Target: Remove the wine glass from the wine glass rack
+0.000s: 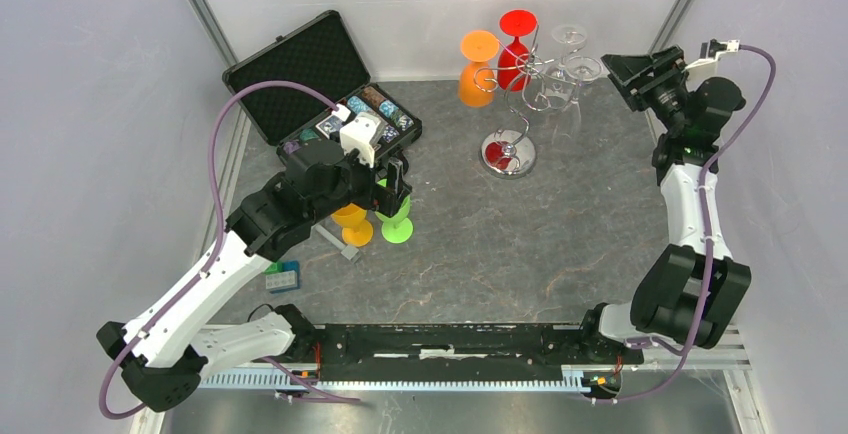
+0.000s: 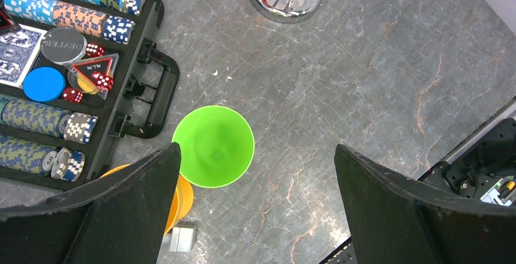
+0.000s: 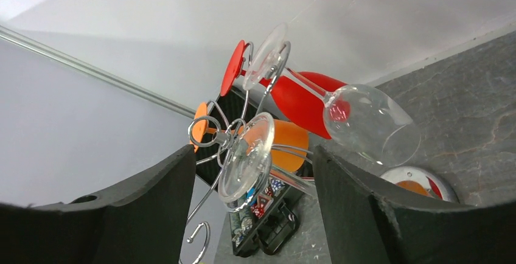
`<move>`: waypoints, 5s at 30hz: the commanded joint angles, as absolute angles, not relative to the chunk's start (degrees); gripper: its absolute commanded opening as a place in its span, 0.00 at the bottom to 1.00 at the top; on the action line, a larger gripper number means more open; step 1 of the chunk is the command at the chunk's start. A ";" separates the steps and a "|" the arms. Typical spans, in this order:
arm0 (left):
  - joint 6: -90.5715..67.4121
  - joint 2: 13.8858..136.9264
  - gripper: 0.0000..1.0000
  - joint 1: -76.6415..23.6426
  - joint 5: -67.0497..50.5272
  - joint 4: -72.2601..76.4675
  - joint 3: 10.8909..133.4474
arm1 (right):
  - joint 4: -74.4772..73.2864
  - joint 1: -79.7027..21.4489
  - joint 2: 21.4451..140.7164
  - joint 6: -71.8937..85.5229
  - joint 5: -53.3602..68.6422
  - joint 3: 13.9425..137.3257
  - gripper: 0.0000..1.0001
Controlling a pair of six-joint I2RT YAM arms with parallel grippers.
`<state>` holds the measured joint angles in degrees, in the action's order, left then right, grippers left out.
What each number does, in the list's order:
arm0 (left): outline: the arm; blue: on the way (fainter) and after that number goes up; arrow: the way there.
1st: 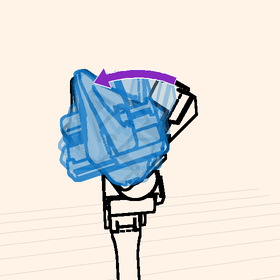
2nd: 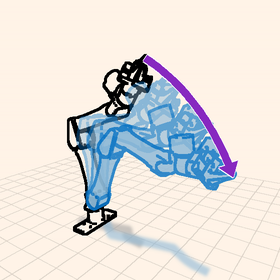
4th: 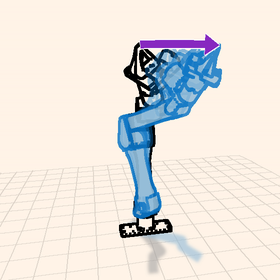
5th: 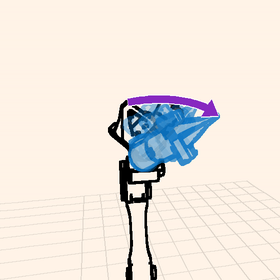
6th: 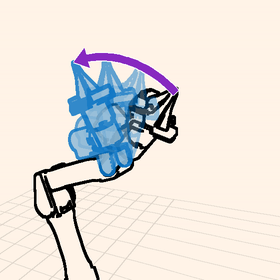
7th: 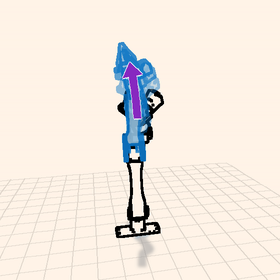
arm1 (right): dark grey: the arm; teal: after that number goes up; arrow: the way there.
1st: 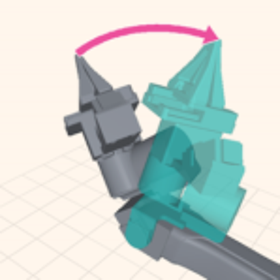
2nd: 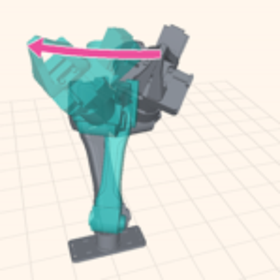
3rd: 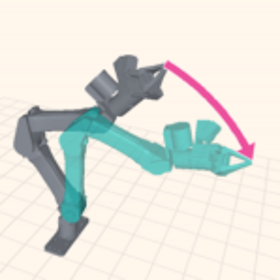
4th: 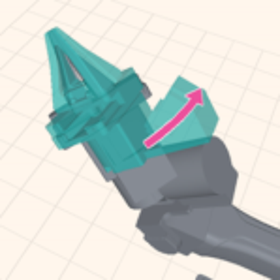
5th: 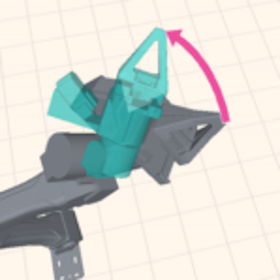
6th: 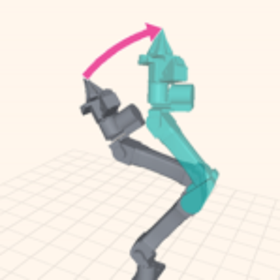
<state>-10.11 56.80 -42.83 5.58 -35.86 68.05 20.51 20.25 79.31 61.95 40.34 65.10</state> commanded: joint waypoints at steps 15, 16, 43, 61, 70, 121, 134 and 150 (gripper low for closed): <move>-8.00 56.31 1.00 -42.80 6.43 -32.88 66.97 | 20.44 16.52 82.34 64.59 40.63 66.25 0.47; -8.00 56.32 1.00 -42.80 6.47 -32.94 66.91 | 19.40 16.57 82.11 63.91 40.15 66.30 0.45; -7.91 55.83 1.00 -42.80 6.06 -32.87 66.53 | 11.80 15.94 78.43 62.76 31.59 72.16 0.00; -7.91 55.76 1.00 -42.80 6.06 -32.70 66.53 | 9.69 15.78 70.34 68.74 28.14 68.74 0.00; -7.85 55.80 1.00 -42.85 6.08 -32.60 66.45 | 11.71 12.64 69.44 70.98 28.40 66.03 0.00; -8.88 51.48 1.00 -42.81 5.61 -25.25 61.81 | -2.88 9.65 49.76 67.46 1.03 53.82 0.00; -12.61 53.57 1.00 -42.89 -12.40 -11.54 56.77 | -11.46 8.62 29.93 68.08 17.62 40.30 0.00; -1.81 71.55 0.96 -47.61 -39.16 25.61 51.34 | 3.06 8.07 23.65 82.56 39.14 32.73 0.00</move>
<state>-9.61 66.06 -46.61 -30.74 12.75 49.87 -6.31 8.73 24.86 77.19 32.67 34.26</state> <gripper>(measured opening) 0.970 0.024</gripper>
